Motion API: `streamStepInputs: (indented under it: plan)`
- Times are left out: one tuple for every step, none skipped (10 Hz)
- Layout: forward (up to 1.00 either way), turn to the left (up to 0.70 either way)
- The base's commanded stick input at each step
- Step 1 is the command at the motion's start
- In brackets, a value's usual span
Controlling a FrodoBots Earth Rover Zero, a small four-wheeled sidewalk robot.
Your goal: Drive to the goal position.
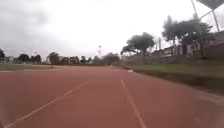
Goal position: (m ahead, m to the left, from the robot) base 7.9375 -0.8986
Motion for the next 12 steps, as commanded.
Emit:
streamStepInputs:
  plan:
    - [0.7, 0.0]
    - [0.7, 0.0]
    - [0.7, 0.0]
    - [0.7, 0.0]
    - [0.7, -0.34]
    - [0.7, -0.31]
    - [0.7, -0.22]
    - [0.7, -0.06]
    - [0.7, 0.0]
    - [0.7, 0.0]
    - [0.7, 0.0]
    - [0.7, 0.0]
